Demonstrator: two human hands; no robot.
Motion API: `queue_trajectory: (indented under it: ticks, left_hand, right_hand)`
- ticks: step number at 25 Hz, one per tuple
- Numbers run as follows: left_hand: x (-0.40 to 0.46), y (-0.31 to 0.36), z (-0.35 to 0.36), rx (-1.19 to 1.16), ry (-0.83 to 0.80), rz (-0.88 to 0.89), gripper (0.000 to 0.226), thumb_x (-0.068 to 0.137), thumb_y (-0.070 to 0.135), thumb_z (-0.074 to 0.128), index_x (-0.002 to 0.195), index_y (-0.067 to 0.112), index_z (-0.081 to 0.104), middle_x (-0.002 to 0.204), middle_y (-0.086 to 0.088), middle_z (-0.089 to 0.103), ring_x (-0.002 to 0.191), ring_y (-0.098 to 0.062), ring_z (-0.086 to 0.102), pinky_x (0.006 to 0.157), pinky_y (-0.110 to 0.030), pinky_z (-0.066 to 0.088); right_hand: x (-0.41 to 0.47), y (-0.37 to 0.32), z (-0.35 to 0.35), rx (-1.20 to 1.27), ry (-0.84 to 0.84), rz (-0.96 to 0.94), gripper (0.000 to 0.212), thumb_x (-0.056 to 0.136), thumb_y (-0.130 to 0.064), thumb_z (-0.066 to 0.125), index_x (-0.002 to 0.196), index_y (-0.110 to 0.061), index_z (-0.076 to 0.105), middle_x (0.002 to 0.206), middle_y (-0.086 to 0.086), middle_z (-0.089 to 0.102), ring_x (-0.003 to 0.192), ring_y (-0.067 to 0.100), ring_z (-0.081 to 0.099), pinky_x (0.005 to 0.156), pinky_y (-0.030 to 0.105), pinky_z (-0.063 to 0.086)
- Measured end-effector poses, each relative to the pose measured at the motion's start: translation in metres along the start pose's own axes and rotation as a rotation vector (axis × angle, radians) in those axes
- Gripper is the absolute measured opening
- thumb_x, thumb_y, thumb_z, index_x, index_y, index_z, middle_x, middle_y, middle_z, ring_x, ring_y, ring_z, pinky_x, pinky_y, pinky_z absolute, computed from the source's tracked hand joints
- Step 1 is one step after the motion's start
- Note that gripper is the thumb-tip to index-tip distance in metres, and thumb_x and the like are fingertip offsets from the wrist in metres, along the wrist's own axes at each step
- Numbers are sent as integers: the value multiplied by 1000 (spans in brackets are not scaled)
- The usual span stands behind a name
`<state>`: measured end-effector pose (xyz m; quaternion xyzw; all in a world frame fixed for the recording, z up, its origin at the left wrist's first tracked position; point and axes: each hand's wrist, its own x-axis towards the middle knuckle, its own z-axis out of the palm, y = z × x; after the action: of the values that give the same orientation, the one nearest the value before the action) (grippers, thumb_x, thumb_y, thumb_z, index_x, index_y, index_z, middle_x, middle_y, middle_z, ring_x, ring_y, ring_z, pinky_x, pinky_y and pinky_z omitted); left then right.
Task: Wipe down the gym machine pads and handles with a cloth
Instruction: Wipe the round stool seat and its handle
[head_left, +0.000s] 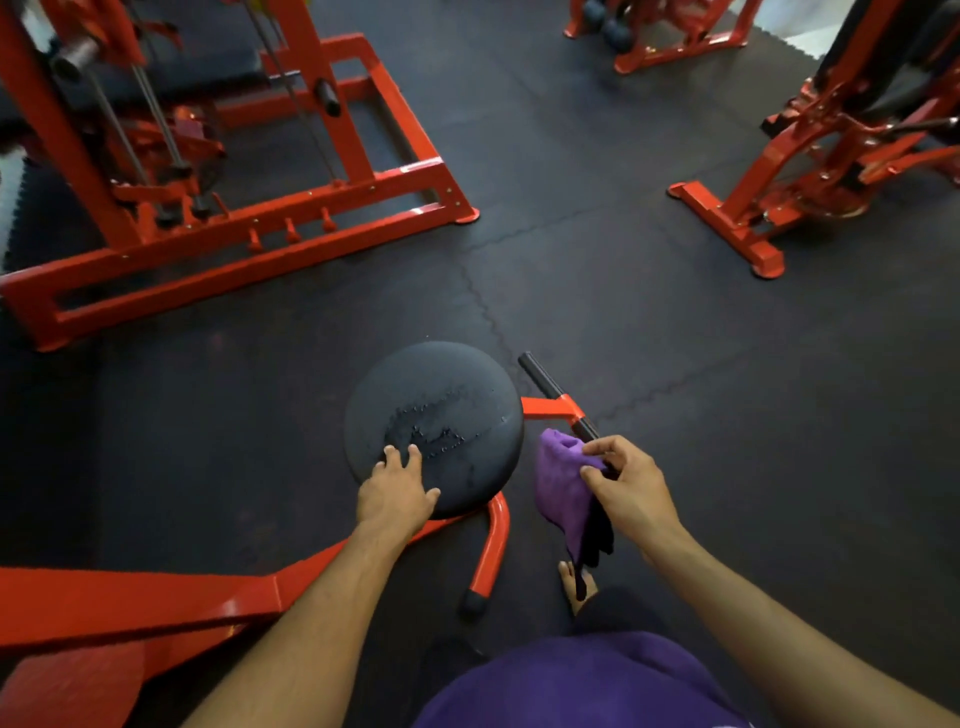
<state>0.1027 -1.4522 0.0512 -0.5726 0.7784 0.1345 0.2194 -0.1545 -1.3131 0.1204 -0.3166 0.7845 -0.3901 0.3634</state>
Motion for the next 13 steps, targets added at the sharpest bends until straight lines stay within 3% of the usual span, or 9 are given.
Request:
queue_trajectory:
  ticks: [3,6,9,13]
  left_hand:
    - [5,6,-16,63,19,48,57,102,50,50,149,19,37,141,-9,45,116,-30,61,83,-40,53]
    - [22,2,-23,130,113,202,44,103,47,49,139,22,50,133,-3,52,118,-24,59,90,-40,50]
    - [52,-1,-19,169,227,467,61,99,48,55,155,29,41,163,-1,34,148,-22,35,119,-47,30]
    - [103,11,-17,186,239,600,78,97,60,43,164,31,17,174,4,1,160,-17,0,126,-60,1]
  right_hand:
    - [4,0,11,13,19,9,24,85,-7,68,93,-30,69,89,-16,74,84,-7,67,83,26,57]
    - [7,8,26,60,59,32,22,83,-10,69,91,-30,69,87,-15,74,83,-2,68,84,29,57]
    - [11,24,47,171,148,31,20,85,-9,69,93,-28,69,91,-13,74,87,3,69,86,33,57]
    - [36,40,96,365,266,24,17,91,-9,69,101,-23,67,98,-10,73,95,7,69,91,41,55]
